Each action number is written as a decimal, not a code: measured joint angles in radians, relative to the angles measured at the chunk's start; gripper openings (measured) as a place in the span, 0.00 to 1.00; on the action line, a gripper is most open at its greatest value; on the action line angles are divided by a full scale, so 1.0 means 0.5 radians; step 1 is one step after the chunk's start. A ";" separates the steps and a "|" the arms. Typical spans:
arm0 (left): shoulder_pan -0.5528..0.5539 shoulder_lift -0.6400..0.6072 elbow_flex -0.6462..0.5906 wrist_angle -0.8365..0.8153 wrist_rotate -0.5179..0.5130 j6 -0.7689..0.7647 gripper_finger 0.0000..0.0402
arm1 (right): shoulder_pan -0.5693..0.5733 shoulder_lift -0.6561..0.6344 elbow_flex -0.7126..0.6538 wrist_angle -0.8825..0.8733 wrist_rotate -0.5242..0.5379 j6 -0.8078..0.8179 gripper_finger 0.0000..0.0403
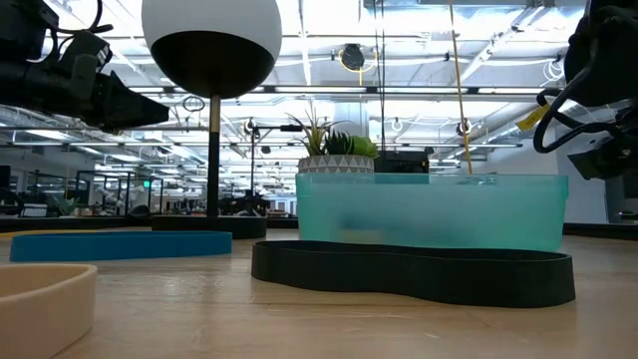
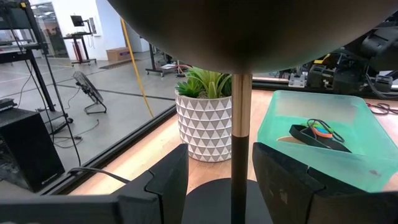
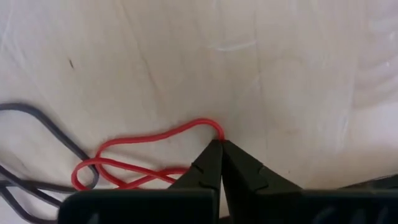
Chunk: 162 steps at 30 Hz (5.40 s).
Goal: Pick and place rubber bands into bin
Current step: Put the red rubber band into the blue bin
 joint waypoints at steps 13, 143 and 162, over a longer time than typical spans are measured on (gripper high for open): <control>0.000 0.000 0.000 0.000 0.000 -0.003 0.46 | -0.001 -0.268 0.370 -0.159 0.318 -0.003 0.00; 0.000 0.002 0.001 0.002 -0.001 0.018 0.46 | -0.002 -0.331 0.647 1.042 -0.072 -1.001 0.00; 0.000 0.002 0.001 0.005 0.000 0.019 0.46 | -0.130 -0.566 0.658 2.067 0.621 -2.246 0.00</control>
